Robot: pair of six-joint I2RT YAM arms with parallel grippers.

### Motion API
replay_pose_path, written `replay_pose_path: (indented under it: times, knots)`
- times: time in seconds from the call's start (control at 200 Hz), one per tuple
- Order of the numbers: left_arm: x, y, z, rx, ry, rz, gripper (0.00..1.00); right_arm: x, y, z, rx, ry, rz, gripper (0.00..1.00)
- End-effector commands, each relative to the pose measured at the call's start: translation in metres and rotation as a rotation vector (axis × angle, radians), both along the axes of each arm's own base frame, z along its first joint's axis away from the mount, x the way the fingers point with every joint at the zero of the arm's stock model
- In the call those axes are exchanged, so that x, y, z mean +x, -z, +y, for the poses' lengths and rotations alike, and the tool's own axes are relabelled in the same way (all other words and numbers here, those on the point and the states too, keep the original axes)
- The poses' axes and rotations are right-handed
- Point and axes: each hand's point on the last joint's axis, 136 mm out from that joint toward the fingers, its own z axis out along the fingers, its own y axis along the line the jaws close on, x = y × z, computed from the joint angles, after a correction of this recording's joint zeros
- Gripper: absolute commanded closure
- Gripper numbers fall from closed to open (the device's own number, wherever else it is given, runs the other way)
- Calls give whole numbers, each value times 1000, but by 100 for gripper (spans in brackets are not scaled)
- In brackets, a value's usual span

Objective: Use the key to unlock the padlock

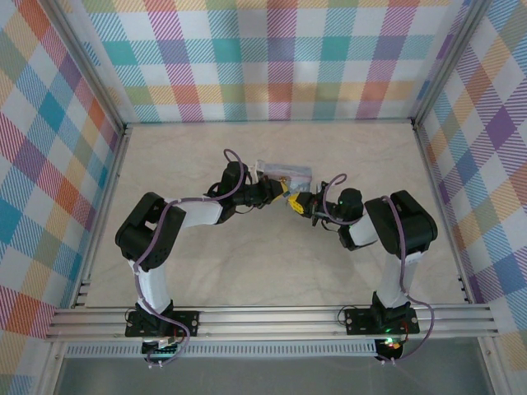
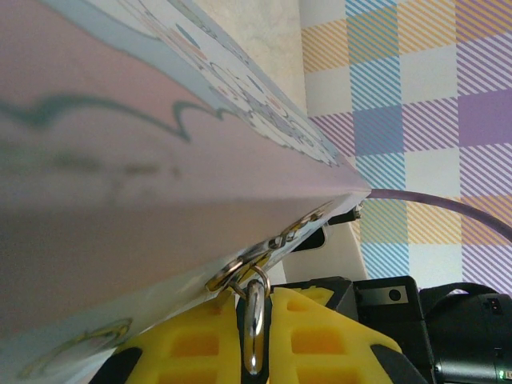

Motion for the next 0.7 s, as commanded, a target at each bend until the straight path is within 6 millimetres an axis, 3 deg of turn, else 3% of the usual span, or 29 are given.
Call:
replay_pose_path:
  times: [0.0, 0.695]
  knots:
    - [-52, -15, -35, -60, 241, 2, 96, 29, -20, -2, 23, 90, -84, 100]
    - [-61, -17, -41, -71, 274, 2, 98, 34, -25, -2, 27, 105, -89, 100]
